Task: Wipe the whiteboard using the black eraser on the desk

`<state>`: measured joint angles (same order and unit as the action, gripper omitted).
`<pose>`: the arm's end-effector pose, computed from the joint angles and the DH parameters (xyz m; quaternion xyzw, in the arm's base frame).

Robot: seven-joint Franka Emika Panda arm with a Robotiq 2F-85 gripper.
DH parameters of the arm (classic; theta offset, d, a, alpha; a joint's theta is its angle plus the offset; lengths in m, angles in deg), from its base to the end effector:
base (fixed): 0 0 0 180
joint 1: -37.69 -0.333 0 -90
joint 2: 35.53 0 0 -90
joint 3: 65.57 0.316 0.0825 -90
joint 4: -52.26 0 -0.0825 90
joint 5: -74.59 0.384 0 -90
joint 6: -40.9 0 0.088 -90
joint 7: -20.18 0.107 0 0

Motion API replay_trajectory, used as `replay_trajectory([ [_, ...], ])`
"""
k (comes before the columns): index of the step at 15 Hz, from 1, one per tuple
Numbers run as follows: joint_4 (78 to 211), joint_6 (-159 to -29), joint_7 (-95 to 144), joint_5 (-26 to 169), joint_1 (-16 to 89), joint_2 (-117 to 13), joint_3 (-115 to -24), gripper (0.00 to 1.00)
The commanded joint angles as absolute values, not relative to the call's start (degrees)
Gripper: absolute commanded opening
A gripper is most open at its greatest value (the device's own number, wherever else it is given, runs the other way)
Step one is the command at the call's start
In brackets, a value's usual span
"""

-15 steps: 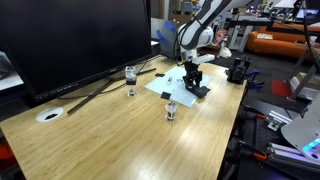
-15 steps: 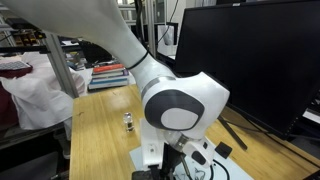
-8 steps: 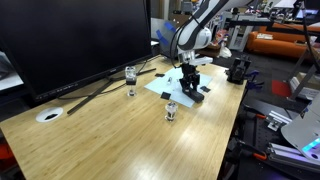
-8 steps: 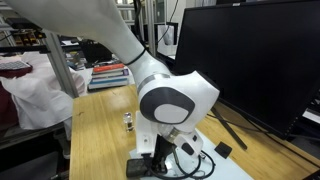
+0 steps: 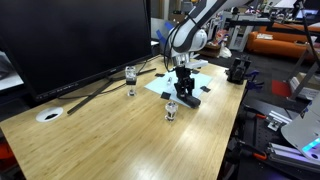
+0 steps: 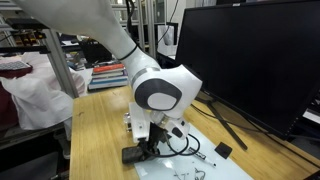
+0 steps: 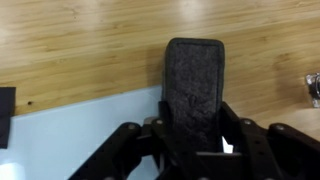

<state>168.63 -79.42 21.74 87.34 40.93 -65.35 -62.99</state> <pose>0.5447 0.0050 0.1595 -0.9658 0.0952 0.2235 0.0906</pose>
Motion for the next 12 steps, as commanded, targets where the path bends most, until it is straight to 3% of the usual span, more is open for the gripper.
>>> replay_trajectory([
  [1, 165.72, -78.98, 19.63, 86.52, 40.52, -67.72, -63.51, 0.26],
  [12, 149.51, -74.22, 16.5, 82.5, 42.81, -75.6, -66.12, 0.26],
])
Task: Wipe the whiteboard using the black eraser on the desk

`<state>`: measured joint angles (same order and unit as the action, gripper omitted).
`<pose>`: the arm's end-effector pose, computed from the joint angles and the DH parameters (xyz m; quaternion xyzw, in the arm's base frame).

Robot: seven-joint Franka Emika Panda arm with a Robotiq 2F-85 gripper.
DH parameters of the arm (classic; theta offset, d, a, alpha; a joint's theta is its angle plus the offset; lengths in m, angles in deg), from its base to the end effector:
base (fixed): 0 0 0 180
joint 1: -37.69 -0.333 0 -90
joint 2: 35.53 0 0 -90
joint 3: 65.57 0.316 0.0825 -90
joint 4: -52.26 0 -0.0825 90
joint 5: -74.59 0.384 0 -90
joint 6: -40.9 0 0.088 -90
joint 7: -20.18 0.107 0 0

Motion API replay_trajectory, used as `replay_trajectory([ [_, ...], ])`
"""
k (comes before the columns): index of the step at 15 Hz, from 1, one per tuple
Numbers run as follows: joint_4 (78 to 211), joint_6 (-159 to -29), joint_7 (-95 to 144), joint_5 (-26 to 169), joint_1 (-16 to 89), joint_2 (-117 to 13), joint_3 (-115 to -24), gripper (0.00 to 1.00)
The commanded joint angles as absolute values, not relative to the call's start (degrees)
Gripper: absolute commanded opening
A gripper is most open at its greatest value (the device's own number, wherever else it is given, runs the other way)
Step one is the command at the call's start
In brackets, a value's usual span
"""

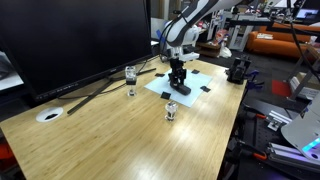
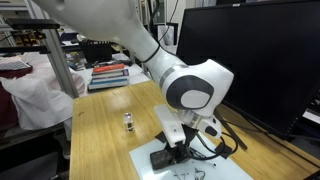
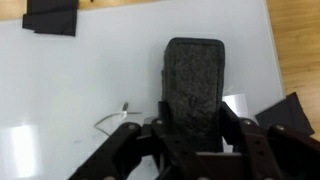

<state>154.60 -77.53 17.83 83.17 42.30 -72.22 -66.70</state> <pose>0.6119 -0.0532 0.1705 -0.9798 0.0749 0.1740 0.0647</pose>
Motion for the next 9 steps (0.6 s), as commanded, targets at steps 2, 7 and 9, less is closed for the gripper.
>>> replay_trajectory([
  [2, 147.22, -72.23, 16.24, 82.37, 42.57, -77.18, -65.79, 0.26],
  [7, 148.41, -70.65, 15.35, 83.57, 42.19, -77.12, -64.21, 0.26],
  [9, 150.53, -70.64, 14.93, 83.74, 42.02, -76.23, -63.61, 0.26],
])
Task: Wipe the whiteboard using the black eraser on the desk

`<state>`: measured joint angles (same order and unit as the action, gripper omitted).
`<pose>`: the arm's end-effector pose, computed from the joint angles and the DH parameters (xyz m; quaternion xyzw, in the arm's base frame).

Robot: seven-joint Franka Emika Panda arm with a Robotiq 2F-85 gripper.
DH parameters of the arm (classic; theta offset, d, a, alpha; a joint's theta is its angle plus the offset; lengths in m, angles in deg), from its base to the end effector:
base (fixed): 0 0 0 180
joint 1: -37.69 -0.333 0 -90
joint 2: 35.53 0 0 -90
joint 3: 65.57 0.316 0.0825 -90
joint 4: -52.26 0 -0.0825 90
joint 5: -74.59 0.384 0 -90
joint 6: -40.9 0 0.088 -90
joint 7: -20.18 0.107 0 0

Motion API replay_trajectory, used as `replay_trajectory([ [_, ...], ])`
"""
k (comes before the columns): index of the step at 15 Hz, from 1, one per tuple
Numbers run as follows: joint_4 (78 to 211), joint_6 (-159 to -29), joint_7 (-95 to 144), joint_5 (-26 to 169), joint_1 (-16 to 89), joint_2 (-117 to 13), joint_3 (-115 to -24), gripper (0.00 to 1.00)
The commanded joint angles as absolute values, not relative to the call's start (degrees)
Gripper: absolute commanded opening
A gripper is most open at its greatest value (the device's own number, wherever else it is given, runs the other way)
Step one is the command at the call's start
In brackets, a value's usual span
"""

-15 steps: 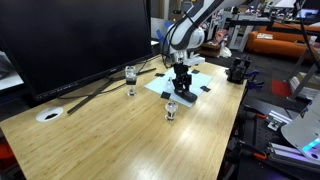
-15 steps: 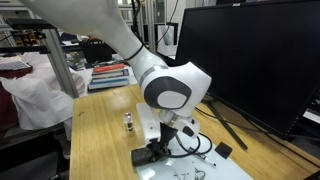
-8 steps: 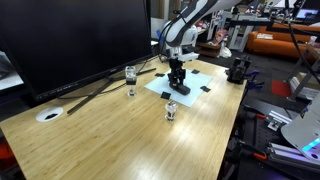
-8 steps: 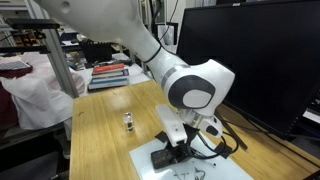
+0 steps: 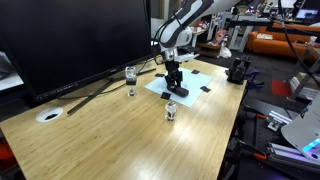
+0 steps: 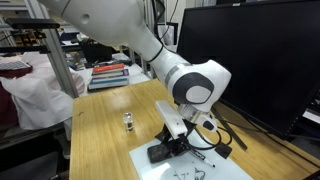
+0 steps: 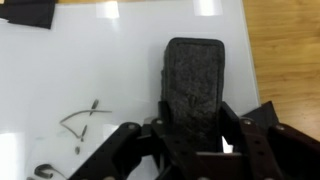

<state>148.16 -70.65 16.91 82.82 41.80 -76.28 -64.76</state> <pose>0.6267 -0.0271 0.1623 -0.9732 0.0412 0.2127 0.0766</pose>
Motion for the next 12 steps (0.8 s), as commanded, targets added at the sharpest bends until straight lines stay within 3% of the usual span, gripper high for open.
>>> replay_trajectory([
  [1, 151.3, -70.55, 14.78, 83.71, 41.94, -75.89, -63.45, 0.26],
  [12, 151.67, -72.22, 20.36, 86.97, 45.04, -75.75, -68.01, 0.26],
])
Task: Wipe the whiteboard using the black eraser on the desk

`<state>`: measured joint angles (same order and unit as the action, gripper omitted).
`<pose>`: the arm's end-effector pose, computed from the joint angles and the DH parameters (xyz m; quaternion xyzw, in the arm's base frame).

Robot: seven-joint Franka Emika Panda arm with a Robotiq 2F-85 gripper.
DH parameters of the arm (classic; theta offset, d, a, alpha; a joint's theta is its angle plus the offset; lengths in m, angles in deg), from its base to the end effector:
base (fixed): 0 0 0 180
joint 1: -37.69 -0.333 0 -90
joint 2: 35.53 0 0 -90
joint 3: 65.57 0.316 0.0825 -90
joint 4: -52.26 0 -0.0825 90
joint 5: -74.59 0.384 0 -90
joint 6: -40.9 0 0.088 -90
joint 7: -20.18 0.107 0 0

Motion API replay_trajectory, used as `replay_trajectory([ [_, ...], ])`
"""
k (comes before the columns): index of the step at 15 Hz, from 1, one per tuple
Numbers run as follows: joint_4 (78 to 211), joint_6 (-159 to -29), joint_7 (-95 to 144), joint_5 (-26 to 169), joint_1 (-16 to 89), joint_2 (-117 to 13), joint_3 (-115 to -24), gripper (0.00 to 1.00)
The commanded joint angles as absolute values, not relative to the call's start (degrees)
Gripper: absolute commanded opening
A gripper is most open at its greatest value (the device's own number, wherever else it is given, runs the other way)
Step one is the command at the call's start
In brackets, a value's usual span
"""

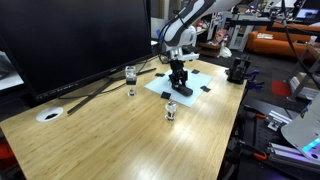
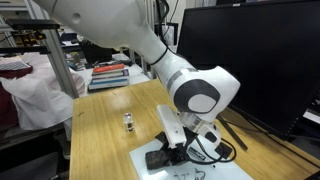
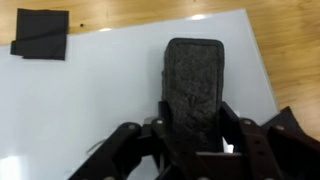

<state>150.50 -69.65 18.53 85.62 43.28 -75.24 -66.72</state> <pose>0.6110 -0.0582 0.1588 -0.9644 0.0963 0.2296 0.0897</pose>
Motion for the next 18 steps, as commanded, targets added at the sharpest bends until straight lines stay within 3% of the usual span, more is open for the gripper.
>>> replay_trajectory([
  [1, 151.68, -72.35, 20.71, 87.77, 45.89, -75.73, -68.58, 0.26],
  [18, 150.61, -75.75, 33.42, 96.23, 49.71, -75.49, -72.16, 0.26],
])
